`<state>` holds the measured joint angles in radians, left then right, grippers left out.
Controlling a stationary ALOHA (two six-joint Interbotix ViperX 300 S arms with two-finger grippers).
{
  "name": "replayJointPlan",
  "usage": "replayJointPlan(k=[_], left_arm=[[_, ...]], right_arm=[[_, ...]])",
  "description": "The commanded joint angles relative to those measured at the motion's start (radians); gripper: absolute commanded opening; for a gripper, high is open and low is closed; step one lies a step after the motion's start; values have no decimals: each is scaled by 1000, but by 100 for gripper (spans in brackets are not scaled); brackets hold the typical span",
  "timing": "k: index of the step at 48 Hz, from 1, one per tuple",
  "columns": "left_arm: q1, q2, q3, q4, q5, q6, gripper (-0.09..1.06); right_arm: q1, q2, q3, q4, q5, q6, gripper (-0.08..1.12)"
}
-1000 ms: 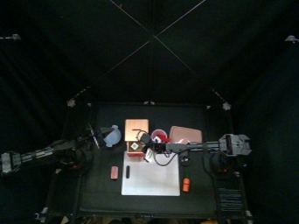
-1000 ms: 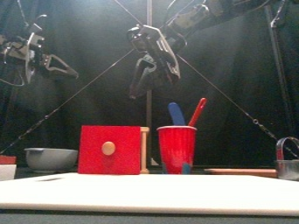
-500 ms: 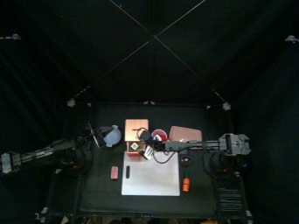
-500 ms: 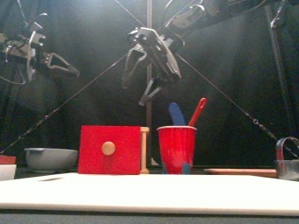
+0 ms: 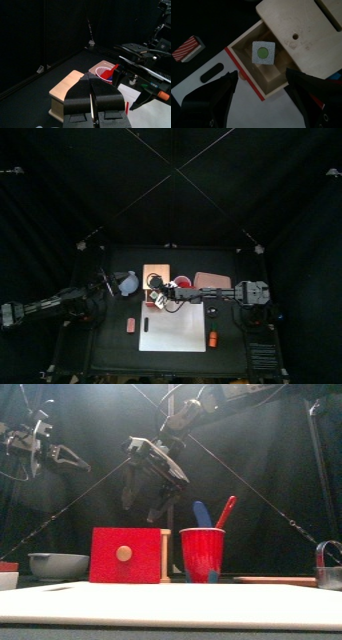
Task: Place sushi on board then cut the sushi with the knife then place the pieces on the plate
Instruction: Grasp knife edge with left hand
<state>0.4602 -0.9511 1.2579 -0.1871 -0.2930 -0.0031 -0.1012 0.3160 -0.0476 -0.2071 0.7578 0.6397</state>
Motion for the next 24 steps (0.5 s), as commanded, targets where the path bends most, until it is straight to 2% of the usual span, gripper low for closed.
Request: replayJointPlan(k=[1,12,24], left_arm=[[6,3,-21,-2,-9,-2,6],[6,5,-21,-18,-9,-2,6],[6,5,-12,-26,-9,-2,6]], right_arm=[[-3,-8,-46,-8,-3,2,106],[-12,34,-91,-5,-3,12,106],[-20,54,-106,-66,5,109,106]])
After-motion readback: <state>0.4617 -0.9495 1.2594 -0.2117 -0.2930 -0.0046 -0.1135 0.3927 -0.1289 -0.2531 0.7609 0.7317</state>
